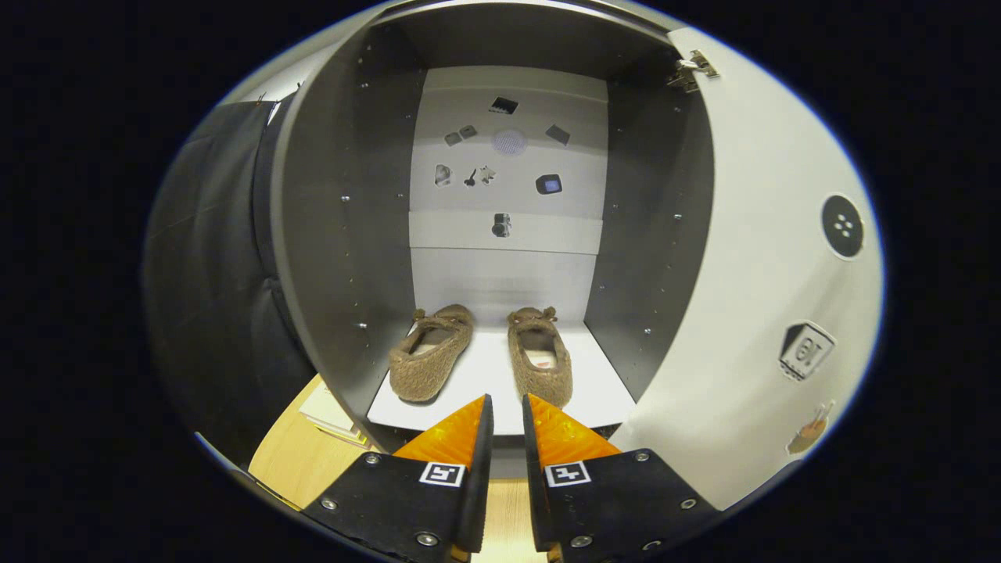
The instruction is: Open the shoe cabinet door, grab the shoes and put them into the shoe cabinet, then close the shoe cabinet door.
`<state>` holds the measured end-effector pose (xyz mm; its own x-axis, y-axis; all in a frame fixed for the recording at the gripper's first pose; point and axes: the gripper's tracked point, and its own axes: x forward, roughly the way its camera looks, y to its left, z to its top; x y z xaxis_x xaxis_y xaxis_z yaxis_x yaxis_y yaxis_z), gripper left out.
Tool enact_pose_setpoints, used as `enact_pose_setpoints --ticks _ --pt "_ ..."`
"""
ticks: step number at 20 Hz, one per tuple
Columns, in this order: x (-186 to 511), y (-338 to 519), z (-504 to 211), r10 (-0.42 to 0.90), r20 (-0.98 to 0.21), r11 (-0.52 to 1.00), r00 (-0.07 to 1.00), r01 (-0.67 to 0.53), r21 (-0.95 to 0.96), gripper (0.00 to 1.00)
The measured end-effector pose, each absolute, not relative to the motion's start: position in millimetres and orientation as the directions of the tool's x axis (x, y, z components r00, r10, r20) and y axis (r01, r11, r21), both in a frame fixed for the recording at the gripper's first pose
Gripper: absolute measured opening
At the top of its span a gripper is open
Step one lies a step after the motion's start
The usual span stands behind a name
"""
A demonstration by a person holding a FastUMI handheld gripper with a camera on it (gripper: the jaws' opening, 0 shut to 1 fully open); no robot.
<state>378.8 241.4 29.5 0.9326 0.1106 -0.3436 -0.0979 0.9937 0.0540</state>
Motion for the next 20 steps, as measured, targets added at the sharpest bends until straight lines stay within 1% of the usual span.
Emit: enact_pose_setpoints --ticks 4,10,14,17,20 --pt "334.7 232.7 38.1 0.093 -0.318 0.995 0.944 -0.079 0.056 0.23" --pt "266.0 220.6 51.7 0.09 -0.266 0.995 0.96 -0.073 0.072 0.28" --pt "224.9 199.5 48.0 0.043 -0.26 0.999 0.965 -0.038 0.025 0.35" --pt "202.2 190.9 47.6 0.046 -0.242 0.998 0.969 -0.036 0.047 0.42" --pt "173.3 164.1 37.9 0.002 -0.251 0.999 0.968 0.007 0.034 0.46"
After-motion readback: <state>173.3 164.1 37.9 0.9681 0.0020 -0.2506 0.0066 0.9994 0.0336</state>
